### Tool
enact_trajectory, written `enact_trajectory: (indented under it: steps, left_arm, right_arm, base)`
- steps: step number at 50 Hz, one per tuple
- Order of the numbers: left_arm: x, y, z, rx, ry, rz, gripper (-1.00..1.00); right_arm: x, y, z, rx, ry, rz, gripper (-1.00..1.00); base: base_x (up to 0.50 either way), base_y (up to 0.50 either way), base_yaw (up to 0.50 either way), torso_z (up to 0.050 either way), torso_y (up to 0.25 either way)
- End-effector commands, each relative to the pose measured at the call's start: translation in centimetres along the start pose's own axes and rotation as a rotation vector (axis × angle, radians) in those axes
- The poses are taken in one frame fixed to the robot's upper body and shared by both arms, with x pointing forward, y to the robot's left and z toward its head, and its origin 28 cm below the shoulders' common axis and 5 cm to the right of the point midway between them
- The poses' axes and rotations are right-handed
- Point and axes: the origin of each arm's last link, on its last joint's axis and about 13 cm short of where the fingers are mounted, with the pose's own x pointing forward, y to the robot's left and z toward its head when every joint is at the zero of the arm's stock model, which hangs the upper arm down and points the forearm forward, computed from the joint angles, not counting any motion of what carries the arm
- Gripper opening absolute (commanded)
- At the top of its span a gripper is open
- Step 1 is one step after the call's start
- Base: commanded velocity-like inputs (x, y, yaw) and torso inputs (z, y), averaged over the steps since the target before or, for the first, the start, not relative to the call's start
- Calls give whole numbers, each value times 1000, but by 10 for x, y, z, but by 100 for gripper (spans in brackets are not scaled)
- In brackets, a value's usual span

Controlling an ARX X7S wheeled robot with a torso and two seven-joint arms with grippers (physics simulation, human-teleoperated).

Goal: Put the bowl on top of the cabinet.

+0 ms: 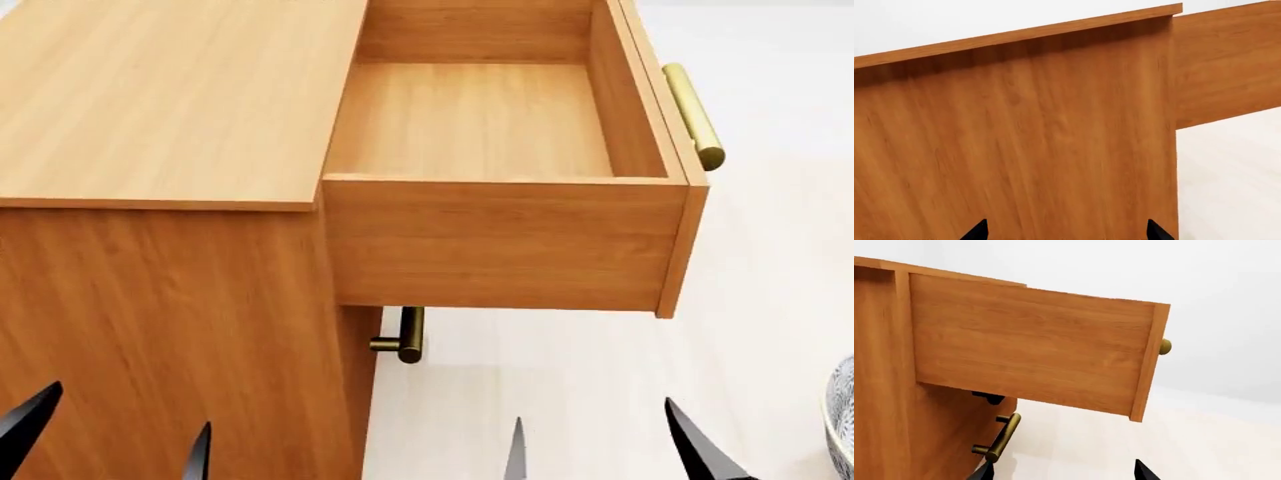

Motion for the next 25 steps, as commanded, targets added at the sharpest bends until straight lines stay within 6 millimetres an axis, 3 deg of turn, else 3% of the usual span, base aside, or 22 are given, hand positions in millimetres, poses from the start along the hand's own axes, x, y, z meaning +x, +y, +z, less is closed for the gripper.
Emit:
enact_trajectory:
  steps: [1,6,8,12,19,25]
  left_arm:
    - [5,3,-3,-25,7,2,100]
    - [5,2,-3,-16,8,0,100]
    - [7,0,-3,-16,12,-5,100]
    - [8,1,-1,-14,21,-1,100]
    - [13,0,-3,-21,36,10,100]
    - [13,2,-6,-8,52,24,100]
  right_arm:
    - [-14,-36,19,-150,48,-10,100]
    - [-28,-63,35,-266,62,31,100]
    - [-35,-70,26,-277,60,8,100]
    - [-46,-95,30,-330,82,-23,100]
    - [-52,-134,47,-366,131,-132,100]
    - [-55,-153,61,-412,193,-188,100]
  base:
    - [0,0,0,0,0]
    - [0,0,0,0,0]
    - [0,0,0,0,0]
    - [0,0,0,0,0]
    - [0,0,0,0,0]
    - [0,0,0,0,0]
